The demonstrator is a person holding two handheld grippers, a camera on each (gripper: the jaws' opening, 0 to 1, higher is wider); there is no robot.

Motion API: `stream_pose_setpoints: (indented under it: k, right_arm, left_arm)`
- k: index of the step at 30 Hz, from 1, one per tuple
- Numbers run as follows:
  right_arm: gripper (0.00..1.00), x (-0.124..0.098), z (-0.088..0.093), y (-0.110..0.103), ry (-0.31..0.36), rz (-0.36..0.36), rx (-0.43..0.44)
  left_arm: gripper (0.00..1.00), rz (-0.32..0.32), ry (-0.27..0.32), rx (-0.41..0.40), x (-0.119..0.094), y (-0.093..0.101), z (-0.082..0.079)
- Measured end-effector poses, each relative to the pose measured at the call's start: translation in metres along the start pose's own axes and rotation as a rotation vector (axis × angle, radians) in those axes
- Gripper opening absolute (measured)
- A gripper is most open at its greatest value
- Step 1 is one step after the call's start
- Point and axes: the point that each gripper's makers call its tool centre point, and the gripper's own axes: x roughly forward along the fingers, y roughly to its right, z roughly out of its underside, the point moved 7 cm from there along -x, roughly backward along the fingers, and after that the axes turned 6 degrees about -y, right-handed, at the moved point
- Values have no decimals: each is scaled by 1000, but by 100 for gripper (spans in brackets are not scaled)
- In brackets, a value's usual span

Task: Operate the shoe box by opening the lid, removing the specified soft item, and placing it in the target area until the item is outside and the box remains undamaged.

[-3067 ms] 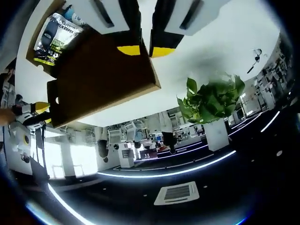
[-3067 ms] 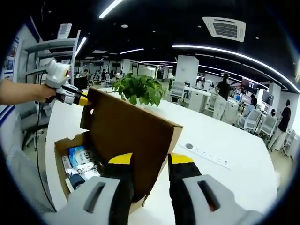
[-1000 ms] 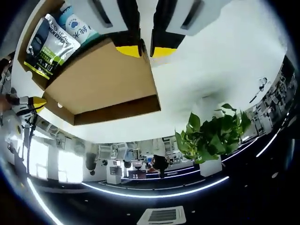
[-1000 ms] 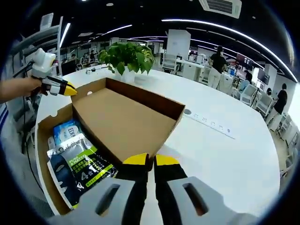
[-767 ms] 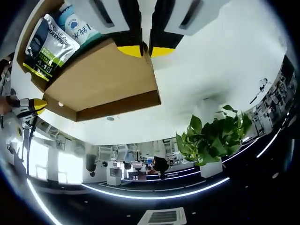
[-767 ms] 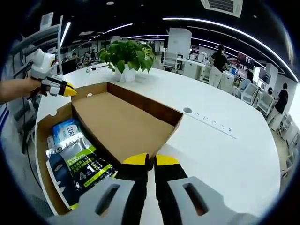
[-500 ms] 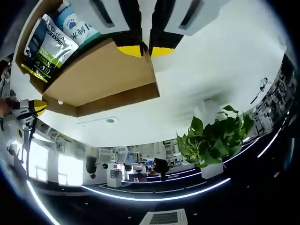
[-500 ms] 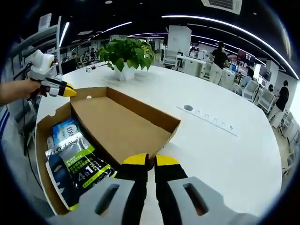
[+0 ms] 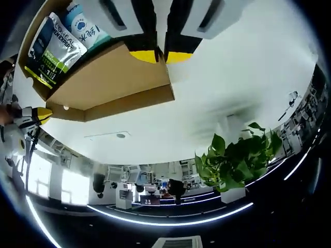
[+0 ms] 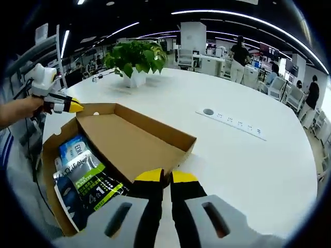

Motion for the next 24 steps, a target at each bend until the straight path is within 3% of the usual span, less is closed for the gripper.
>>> stream_pose_setpoints:
  k: [10, 14, 18, 24]
  right_arm:
    - [6, -3, 0, 0, 2, -6, 8]
    - [9, -7, 2, -3, 2, -2, -33]
    - [18, -15, 1, -8, 21, -36, 7]
    - [27, -32, 2, -17, 34, -62, -2]
  left_arm:
    - [4, -10, -23, -6, 0, -1, -1]
    - [8, -11, -20, -6, -5, 2, -2]
    - [13, -16, -8, 0, -16, 7, -5]
    - [20, -12, 11, 24, -32, 17, -6]
